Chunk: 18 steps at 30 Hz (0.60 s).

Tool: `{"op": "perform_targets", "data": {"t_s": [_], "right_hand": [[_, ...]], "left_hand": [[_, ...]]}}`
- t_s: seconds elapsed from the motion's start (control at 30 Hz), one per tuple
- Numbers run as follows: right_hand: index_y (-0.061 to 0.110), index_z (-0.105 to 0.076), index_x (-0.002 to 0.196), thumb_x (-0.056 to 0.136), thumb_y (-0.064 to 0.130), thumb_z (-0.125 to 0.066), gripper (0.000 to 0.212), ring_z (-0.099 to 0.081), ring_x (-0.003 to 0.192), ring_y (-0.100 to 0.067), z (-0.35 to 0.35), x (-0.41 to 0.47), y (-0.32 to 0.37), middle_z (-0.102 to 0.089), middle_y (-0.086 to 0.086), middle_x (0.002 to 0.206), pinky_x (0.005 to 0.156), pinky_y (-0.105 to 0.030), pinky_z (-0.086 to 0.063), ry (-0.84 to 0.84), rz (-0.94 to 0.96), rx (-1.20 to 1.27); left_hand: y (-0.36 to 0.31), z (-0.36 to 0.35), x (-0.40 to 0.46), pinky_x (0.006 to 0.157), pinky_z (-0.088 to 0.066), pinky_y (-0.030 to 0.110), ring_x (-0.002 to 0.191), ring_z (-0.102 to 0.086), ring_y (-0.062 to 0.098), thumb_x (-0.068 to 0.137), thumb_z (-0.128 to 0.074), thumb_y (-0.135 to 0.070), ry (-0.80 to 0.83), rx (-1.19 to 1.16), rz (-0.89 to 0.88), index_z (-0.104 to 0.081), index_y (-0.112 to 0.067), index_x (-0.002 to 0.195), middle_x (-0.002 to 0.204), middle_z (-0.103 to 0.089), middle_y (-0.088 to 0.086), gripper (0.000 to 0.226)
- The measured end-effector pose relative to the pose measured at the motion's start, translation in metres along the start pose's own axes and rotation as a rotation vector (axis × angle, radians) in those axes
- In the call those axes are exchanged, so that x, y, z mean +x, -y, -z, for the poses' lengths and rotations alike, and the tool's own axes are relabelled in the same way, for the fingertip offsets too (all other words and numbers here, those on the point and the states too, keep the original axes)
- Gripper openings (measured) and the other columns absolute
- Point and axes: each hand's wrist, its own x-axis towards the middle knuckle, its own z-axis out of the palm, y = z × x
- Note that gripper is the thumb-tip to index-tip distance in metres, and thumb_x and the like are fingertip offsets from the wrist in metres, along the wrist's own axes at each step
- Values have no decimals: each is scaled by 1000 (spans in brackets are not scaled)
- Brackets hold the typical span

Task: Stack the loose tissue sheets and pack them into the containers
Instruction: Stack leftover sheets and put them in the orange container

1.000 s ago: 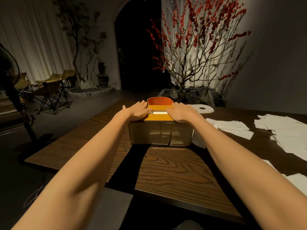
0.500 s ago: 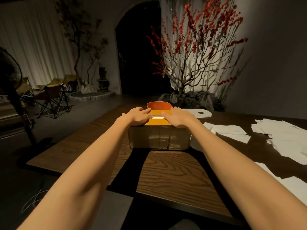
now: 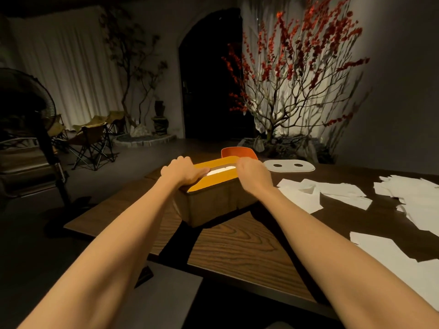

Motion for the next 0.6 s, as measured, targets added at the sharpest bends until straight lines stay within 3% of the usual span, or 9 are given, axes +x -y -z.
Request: {"op": "perform_targets", "data": {"t_s": [0.07,0.13,0.27,0.33,0.4,0.43,0.5,0.53,0.6], "right_hand": [[8,-57,119,101,18,-39,28,-49,118,-26,-16,2,7,-57,-8,127,100,-42,-39,61,81,26],[5,-47,135,103,17,-32,37,-34,134,-30,-23,5,16,-44,-11,143,113,-46,-26,135,113,60],[2,-53,121,102,14,-29,32,-40,125,-31,-33,14,32,-48,-17,134,106,-42,-36,202,83,134],[9,-57,89,102,16,-29,31,-51,99,-25,-35,12,42,-54,-11,108,80,-38,-43,117,132,81],[18,-40,62,102,19,-31,41,-45,71,-18,-34,12,51,-46,-3,80,59,-32,-32,56,78,91],[18,-37,60,102,20,-31,42,-44,69,-18,-35,13,55,-45,-3,76,56,-30,-29,46,71,80],[13,-50,72,102,17,-31,36,-52,81,-25,-35,17,65,-54,-9,86,61,-32,-38,95,80,48],[8,-59,87,102,14,-31,32,-56,91,-28,-35,21,68,-59,-13,96,74,-37,-44,140,80,44],[2,-59,111,101,9,-31,30,-56,109,-32,-37,32,71,-61,-17,113,102,-45,-36,205,96,22]], "left_hand": [[8,3,-2,99,-37,43,121,-50,33,90,-44,-65,-21,-19,92,-40,-9,138,136,-50,12,73],[13,6,-3,101,-35,44,126,-47,35,94,-40,-61,-19,-2,154,-31,-14,145,142,-47,13,70],[14,5,-3,108,-22,59,135,-33,40,100,-34,-45,11,38,177,-25,-35,150,151,-32,12,52],[15,5,-2,108,-17,65,137,-29,41,100,-37,-36,9,50,197,-34,-33,147,150,-32,11,47],[15,5,1,107,-17,68,136,-29,40,99,-38,-31,-8,50,219,-41,-28,143,148,-34,11,44],[15,5,3,106,-18,69,136,-28,39,98,-38,-28,-15,48,229,-42,-25,141,147,-34,11,44],[16,5,6,107,-16,67,137,-26,37,97,-39,-23,-31,26,253,-43,-19,140,145,-36,13,43],[16,5,8,109,-15,65,137,-26,36,97,-39,-22,-39,5,259,-44,-16,139,144,-39,14,42],[19,4,14,110,-16,60,133,-34,33,97,-39,-20,-51,-12,238,-50,-14,131,137,-47,14,36]]}}
